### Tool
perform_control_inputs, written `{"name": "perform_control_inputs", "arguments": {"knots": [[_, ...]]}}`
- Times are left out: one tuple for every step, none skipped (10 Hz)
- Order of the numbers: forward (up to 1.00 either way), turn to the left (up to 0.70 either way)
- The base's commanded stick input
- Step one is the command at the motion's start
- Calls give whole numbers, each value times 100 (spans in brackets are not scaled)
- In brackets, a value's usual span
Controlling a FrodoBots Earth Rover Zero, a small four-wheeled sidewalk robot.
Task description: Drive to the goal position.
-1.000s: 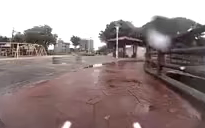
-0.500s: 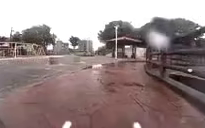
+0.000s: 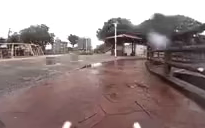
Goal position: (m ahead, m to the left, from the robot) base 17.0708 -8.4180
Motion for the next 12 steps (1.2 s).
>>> {"name": "perform_control_inputs", "arguments": {"knots": [[50, 0], [50, 0], [50, 0], [50, 0], [50, 0], [50, 0], [50, 0], [50, 0], [50, 0], [50, 0], [50, 0], [50, 0]]}}
